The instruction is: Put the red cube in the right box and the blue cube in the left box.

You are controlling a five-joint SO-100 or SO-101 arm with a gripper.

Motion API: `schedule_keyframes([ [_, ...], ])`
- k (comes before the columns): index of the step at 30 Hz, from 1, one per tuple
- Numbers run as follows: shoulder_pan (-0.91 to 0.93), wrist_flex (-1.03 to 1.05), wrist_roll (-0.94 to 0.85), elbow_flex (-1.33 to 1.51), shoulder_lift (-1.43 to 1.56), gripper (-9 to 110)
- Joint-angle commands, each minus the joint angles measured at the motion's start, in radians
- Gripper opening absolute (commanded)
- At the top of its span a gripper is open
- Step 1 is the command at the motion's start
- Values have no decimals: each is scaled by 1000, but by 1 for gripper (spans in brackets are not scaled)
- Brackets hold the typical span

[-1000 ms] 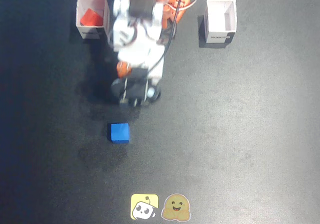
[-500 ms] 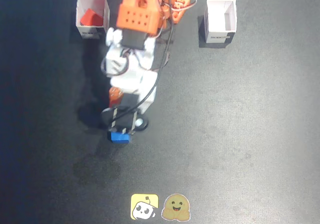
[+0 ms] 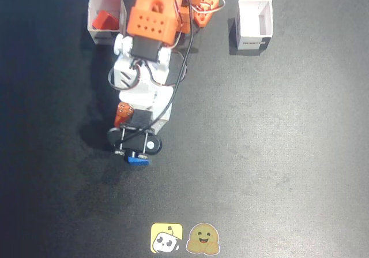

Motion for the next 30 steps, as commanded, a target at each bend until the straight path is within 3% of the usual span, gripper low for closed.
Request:
schedule_keyframes([
  [1,2,-3,0,-103,-20,21],
  [16,-61,163,72,-353,-270,21],
  [30,-52,141,60,-330,-265,21],
])
